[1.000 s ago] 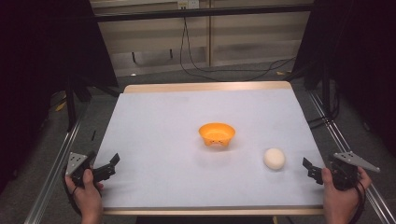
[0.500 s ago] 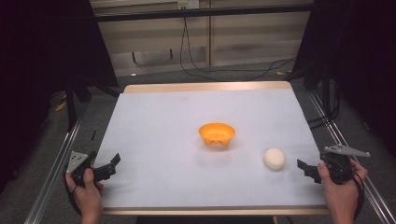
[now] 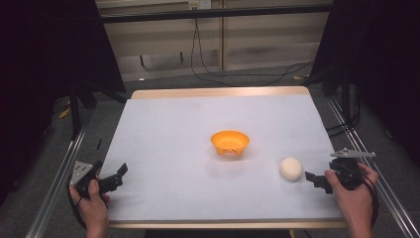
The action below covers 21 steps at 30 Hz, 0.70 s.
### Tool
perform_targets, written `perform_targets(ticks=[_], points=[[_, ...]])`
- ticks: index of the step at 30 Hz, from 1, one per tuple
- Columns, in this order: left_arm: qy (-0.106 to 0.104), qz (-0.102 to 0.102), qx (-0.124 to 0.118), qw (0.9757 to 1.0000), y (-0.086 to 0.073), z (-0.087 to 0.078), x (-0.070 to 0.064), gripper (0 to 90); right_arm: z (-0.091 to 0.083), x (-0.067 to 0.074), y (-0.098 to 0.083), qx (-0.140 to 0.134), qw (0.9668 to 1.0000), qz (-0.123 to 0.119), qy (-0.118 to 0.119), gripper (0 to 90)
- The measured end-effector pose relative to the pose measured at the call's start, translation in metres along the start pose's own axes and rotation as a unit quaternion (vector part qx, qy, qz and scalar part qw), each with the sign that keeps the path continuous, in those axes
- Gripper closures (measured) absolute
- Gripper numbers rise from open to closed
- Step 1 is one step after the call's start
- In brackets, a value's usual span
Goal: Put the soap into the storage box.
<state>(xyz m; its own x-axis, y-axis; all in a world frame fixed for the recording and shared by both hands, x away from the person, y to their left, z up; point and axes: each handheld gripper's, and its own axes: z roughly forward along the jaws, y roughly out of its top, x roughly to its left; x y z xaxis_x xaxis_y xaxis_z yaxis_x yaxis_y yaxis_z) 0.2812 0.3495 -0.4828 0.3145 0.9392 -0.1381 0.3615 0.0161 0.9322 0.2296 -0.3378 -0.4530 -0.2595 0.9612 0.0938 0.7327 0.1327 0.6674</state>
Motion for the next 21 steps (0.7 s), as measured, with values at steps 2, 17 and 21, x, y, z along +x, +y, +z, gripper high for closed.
perform_targets(ticks=[2, 17, 21], points=[[0.000, 0.000, 0.000, 1.0000, 0.000, 0.000, 0.000, 0.4, 0.001, 0.003, 0.003, 0.006, 0.9999, -0.006, 0.011, 4.5], [-0.001, 0.003, 0.000, 1.0000, 0.000, 0.000, 0.000, 0.3, 0.012, 0.023, 0.015, 0.014, 0.9987, -0.029, 0.040, 4.3], [-0.002, 0.001, 0.001, 1.0000, 0.000, 0.000, 0.000, 0.4, 0.016, 0.028, 0.017, 0.026, 0.9982, -0.030, 0.045, 3.7]])
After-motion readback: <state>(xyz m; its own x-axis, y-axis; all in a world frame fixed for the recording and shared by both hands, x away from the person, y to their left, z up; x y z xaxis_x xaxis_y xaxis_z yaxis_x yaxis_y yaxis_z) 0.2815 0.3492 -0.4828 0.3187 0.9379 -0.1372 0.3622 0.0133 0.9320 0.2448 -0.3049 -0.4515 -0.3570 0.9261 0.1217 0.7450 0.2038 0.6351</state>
